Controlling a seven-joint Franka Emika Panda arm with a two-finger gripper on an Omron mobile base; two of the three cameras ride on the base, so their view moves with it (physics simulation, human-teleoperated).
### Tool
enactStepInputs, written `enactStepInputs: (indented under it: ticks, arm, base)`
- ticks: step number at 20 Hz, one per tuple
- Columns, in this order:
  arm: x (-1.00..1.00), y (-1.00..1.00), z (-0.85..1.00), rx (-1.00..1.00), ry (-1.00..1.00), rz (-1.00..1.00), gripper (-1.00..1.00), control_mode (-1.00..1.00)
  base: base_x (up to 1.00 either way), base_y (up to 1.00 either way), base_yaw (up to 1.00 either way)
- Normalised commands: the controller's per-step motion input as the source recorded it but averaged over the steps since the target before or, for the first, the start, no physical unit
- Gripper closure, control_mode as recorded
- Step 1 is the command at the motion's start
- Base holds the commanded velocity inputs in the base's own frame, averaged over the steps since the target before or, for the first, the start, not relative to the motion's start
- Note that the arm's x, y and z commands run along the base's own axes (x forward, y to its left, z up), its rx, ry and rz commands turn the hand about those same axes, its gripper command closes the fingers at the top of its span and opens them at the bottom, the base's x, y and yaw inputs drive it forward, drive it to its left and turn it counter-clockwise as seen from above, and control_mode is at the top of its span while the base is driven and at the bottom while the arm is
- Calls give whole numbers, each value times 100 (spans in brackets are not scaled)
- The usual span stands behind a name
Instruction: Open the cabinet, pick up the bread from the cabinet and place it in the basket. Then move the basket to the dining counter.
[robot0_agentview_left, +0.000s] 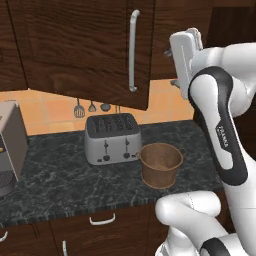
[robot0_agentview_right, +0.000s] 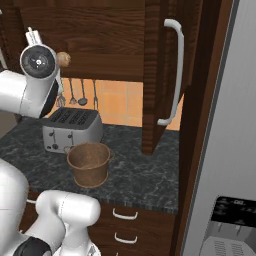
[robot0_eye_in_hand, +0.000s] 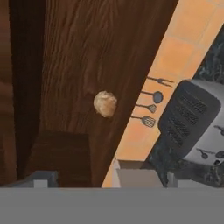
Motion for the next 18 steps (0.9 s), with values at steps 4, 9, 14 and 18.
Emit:
enactStepInputs:
  ticks: [4,9,14,18]
  arm:
    - [73,23,0,35,25,9,-100,-100]
    - [20,71,21,20,14,24,-100,-100]
    - [6,67,2,14,8,33,-100,-100]
    - [-76,57,2,9,2,50,-100,-100]
  base:
    - [0,0,0]
    - [0,0,0]
    - [0,0,0]
    - [0,0,0]
